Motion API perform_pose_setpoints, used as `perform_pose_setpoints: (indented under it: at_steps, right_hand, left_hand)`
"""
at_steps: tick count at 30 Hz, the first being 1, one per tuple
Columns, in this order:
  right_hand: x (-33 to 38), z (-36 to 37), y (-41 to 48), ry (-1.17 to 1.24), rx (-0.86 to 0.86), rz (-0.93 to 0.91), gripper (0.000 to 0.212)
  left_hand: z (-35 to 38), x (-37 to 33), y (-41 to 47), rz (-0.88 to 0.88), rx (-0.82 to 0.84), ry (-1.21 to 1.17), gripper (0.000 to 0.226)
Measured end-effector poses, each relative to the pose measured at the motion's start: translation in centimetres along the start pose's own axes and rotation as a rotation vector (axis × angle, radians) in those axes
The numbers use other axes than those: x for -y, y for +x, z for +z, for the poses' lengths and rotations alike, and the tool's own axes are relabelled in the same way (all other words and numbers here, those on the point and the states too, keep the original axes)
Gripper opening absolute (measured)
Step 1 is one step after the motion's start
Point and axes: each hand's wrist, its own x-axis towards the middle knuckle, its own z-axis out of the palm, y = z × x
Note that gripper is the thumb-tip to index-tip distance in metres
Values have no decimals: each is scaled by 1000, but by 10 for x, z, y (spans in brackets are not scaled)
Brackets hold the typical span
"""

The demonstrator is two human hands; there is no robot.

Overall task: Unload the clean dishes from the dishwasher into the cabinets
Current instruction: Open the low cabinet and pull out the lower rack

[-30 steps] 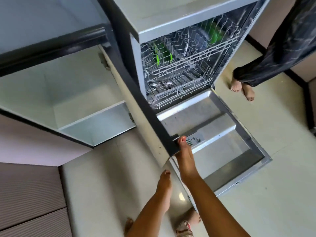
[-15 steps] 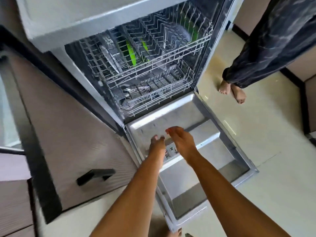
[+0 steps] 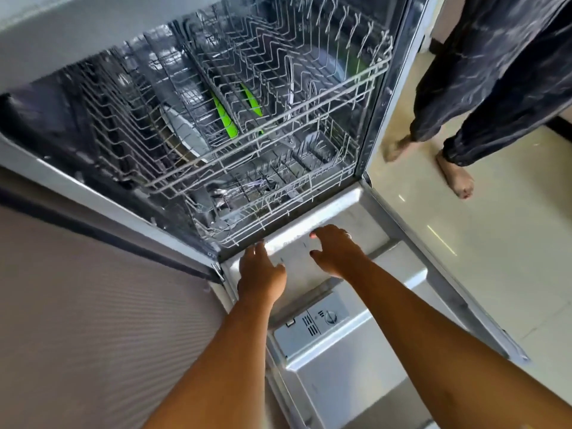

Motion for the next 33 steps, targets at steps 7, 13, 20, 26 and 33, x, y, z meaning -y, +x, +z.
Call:
perform_pose_setpoints:
  at_steps: [7,13,20,26,33]
  right_hand:
    - [23,22,88,-238,-23,-58,68]
    - [59,13,164,-420,-91,-154,72]
    - [56,16,178,-558,-87,-199,35]
    - [52,8,171,-601,-19,-243,35]
    - [31,15,134,-616,47,-210,35]
  left_hand:
    - [7,26,69,-18,-51,125,69]
    - [-9,39,129,4,-74,144,69]
    - [-5,58,154,-61,81,208,67]
    - [13,57,142,-32,132,263,68]
    - [33,57,113,-37,234,261,65]
